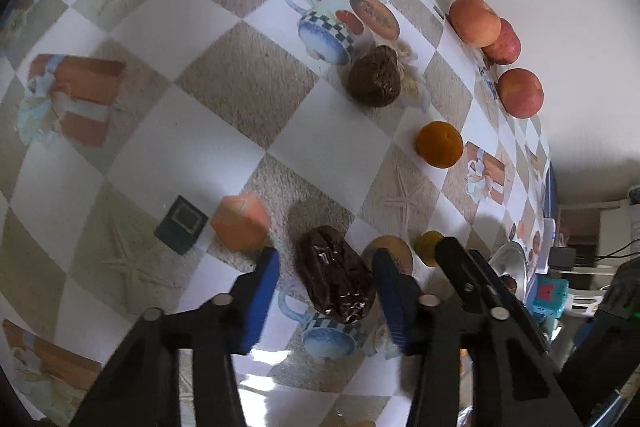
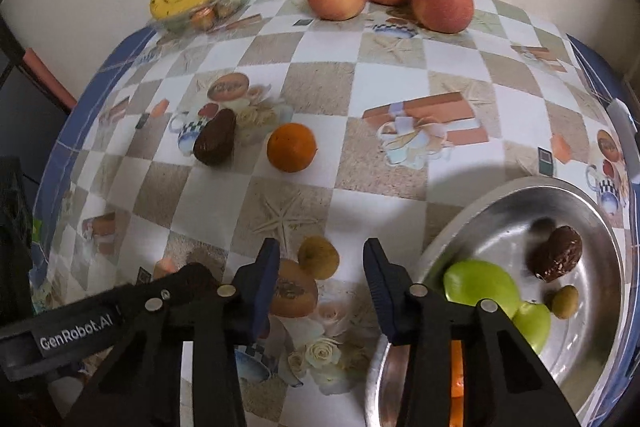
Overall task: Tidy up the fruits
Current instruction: 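Grasp the dark brown date with the left gripper while the right gripper grasps a small brown kiwi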
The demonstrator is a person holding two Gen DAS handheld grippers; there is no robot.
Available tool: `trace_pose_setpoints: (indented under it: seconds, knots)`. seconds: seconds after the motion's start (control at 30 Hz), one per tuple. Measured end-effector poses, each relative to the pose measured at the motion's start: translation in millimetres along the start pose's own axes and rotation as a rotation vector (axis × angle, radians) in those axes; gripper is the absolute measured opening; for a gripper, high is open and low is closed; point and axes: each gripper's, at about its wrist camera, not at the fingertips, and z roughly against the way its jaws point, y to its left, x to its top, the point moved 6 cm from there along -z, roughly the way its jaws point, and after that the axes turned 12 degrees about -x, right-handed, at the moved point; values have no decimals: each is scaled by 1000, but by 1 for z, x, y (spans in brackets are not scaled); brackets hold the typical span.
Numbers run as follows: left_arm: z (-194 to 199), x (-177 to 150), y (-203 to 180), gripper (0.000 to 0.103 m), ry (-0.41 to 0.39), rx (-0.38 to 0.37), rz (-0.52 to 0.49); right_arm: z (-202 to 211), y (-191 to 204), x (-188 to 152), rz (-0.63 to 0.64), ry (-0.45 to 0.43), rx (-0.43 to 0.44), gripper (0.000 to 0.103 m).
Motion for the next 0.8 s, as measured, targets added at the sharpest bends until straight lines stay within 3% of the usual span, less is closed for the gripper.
trace_pose_setpoints:
  seconds: [0.2, 0.3, 0.8]
  knots:
    - [-2, 2, -3, 31, -4, -30, 13, -14, 6, -4, 23, 24, -26, 34]
    - [-2, 4, -2, 31, -6, -28, 7, -17, 10, -6, 40, 28, -29, 26]
    - [14, 9, -22, 30, -64, -77, -75, 13, 8, -2, 17, -44, 3, 26]
